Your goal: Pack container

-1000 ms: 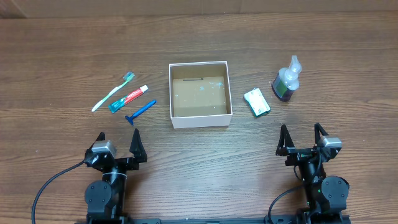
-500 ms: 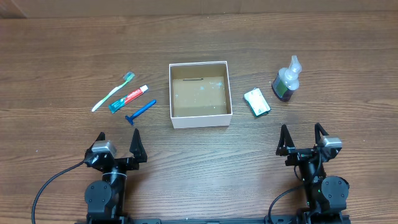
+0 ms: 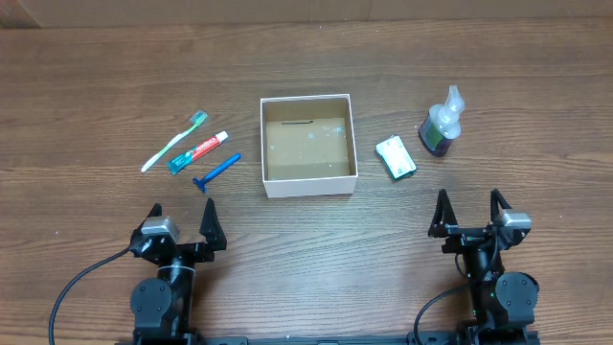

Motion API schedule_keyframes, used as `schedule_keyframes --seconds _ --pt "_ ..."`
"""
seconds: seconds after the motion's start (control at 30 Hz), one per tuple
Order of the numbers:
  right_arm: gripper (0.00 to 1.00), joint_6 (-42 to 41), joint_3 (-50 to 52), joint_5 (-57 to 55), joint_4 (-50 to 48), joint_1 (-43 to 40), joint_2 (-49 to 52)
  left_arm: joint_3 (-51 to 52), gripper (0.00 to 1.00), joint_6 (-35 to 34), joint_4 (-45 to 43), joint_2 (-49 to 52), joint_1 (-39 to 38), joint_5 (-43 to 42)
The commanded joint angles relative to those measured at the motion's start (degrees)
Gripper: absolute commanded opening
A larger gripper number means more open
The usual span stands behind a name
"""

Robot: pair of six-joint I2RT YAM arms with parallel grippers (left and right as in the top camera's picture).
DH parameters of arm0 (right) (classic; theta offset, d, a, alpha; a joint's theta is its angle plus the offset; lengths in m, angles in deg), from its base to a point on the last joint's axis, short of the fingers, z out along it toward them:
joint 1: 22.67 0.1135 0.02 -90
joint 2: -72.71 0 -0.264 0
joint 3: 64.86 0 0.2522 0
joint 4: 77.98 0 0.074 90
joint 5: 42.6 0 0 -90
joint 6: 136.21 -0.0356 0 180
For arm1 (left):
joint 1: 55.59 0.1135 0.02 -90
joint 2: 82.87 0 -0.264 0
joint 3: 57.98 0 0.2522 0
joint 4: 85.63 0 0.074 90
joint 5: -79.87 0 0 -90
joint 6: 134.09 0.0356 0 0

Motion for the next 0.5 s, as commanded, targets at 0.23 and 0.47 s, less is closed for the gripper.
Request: schedule_keyframes --seconds 0.23,0.47 --pt "1.00 -6.36 -6.38 7.67 1.44 -0.11 0.68 0.15 1.00 0.68 -0.13 -0.59 0.42 -0.46" --pt "1.00 -5.60 -28.57 12.13 13.62 -0.11 18.88 0.17 1.00 0.68 -0.13 -0.59 0.42 -0.46"
